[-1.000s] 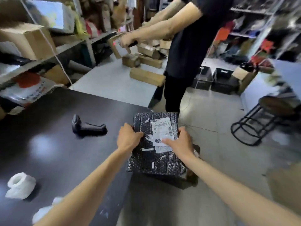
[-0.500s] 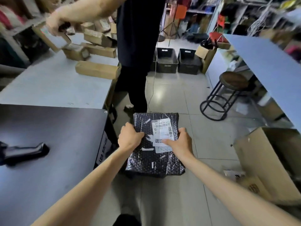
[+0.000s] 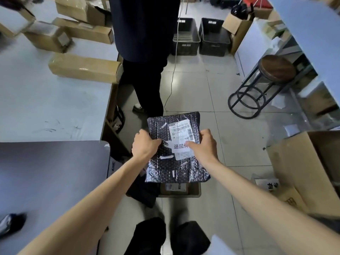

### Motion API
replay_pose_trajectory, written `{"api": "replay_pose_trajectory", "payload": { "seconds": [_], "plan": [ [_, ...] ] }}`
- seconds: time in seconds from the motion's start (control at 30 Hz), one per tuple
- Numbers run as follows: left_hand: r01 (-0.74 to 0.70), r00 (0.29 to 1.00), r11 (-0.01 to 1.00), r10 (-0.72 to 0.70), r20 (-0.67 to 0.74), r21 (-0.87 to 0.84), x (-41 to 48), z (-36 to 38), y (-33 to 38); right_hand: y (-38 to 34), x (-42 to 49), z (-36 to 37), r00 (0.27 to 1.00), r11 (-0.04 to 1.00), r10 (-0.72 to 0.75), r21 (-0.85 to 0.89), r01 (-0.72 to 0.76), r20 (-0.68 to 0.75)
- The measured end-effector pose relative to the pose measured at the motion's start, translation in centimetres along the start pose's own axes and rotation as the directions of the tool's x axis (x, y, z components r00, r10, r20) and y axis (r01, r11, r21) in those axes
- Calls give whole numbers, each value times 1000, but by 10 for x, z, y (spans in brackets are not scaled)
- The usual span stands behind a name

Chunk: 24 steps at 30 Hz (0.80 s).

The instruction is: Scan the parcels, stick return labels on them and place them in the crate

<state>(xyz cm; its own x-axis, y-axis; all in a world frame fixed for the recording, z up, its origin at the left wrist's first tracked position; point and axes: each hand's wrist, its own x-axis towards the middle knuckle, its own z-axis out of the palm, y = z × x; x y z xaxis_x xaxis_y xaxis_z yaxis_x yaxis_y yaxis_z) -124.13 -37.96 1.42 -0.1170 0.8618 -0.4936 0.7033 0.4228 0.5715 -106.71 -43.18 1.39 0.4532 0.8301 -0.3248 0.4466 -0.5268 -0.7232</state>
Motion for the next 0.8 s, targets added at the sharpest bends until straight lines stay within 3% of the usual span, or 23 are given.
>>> {"api": "replay_pose_trajectory", "payload": {
  "seconds": [0.23, 0.5, 0.8],
  "plan": [
    [32, 999, 994, -30, -23, 104, 43, 36, -16, 31, 54, 29, 994, 995, 84, 44, -87, 68],
    [-104, 994, 912, 103, 25, 397, 105, 99, -79, 115, 107, 124, 972, 978, 209, -7, -209, 110],
    [-144, 989, 845, 110, 95, 515, 150, 161, -142, 192, 135, 210, 982, 989, 142, -43, -138, 122]
  ]
}}
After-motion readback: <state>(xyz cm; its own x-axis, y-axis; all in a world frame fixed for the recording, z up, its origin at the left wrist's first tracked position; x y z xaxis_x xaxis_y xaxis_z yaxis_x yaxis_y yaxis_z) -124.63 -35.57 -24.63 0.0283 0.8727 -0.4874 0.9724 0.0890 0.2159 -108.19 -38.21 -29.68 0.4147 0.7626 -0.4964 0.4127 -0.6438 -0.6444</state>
